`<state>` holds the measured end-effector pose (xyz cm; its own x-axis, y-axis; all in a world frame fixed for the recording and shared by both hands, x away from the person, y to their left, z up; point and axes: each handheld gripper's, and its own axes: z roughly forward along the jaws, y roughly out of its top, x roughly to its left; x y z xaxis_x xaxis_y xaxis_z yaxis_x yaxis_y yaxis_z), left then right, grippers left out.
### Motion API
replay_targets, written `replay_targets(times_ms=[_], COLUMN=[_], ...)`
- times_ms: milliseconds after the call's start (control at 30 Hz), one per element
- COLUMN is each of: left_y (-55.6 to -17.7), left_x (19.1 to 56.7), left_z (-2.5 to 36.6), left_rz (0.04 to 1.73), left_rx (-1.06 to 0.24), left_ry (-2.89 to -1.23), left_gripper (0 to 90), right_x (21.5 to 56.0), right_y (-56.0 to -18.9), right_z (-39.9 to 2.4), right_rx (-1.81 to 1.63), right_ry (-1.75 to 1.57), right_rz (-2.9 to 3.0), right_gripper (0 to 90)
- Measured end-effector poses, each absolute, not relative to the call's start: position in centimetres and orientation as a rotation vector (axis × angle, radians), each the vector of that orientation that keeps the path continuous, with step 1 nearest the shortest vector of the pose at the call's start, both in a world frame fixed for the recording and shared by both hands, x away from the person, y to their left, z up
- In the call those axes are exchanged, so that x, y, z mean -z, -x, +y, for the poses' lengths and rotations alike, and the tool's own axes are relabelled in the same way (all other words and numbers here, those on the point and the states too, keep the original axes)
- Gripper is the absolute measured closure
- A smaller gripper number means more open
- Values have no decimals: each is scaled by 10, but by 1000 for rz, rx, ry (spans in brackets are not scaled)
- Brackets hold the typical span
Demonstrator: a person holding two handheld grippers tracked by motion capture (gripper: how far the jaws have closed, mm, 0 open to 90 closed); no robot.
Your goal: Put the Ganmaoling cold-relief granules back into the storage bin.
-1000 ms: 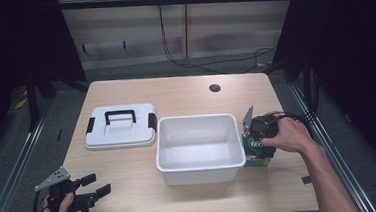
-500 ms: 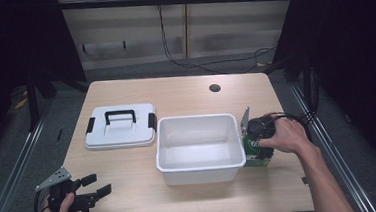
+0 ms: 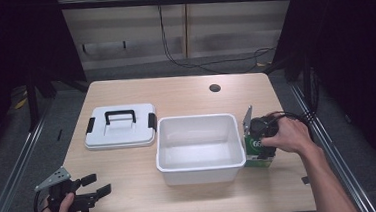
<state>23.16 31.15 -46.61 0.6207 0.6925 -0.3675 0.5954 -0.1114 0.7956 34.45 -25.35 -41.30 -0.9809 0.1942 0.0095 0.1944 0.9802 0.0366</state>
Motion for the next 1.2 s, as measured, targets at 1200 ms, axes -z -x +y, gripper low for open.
replay_targets(times_ms=[1200], left_y=[-232], left_x=[466], left_z=[312], left_rz=[1047], left_rx=[-109], left_ry=[-1790], left_gripper=[162], right_x=[359], right_y=[-340], right_z=[-267], right_rx=[62], right_ry=[369], right_rz=[-3145], right_gripper=[162])
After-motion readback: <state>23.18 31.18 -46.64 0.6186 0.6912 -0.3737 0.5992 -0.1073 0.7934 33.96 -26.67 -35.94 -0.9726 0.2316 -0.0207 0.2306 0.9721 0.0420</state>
